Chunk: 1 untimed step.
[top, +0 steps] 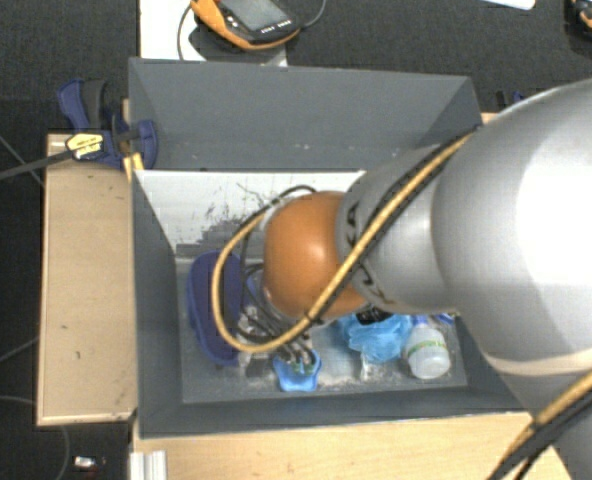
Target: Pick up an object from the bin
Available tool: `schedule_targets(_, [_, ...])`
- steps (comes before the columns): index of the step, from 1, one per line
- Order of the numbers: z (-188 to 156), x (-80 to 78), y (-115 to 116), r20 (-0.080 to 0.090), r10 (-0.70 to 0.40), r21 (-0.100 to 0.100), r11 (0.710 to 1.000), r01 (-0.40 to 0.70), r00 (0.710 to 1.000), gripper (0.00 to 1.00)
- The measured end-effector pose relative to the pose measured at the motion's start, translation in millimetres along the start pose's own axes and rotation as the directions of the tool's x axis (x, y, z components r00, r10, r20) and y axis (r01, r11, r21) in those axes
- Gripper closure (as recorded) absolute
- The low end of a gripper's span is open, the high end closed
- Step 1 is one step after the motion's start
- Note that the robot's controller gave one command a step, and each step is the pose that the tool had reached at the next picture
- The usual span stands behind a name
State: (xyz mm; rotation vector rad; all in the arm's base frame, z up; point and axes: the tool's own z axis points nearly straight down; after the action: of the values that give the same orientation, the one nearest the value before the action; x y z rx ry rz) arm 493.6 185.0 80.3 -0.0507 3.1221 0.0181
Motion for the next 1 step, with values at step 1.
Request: schedule_targets(1, [0.0, 0.0, 0.0, 0.000, -0.001, 0.000, 1.000, 0.001, 1.000, 1.00])
